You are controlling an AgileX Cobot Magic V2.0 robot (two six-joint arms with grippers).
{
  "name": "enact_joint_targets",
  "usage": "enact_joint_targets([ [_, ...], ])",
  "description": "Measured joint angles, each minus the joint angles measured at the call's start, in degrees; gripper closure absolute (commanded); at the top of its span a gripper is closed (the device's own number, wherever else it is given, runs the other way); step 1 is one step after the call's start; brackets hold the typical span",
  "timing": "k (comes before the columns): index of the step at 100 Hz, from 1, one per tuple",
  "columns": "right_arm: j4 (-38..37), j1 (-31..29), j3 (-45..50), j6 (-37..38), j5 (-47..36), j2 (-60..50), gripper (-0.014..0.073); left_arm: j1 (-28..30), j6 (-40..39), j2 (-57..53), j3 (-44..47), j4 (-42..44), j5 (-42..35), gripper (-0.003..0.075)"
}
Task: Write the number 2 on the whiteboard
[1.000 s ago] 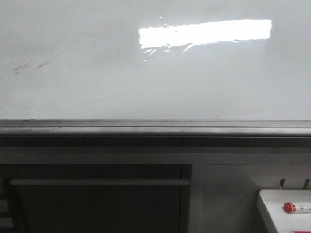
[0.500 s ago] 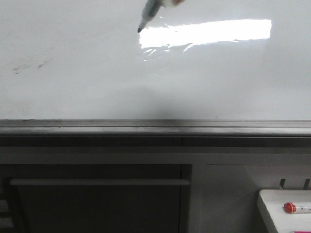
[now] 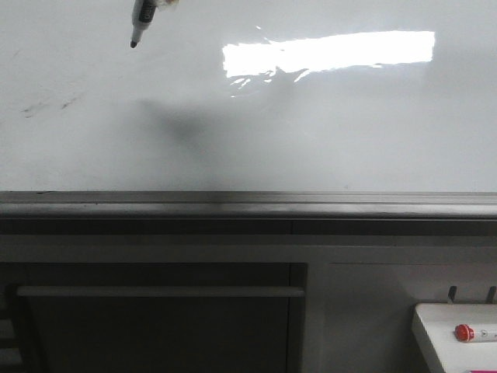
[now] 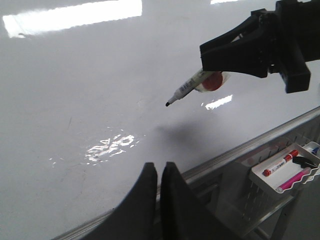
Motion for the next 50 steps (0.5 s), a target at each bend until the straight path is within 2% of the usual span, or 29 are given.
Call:
enact_joint_targets([
  [50, -2.33, 0.0, -1.32, 0.09, -3.6, 6.12, 0.0673, 0.0, 0.0, 0.0, 0.0, -2.01, -0.09, 0.0741],
])
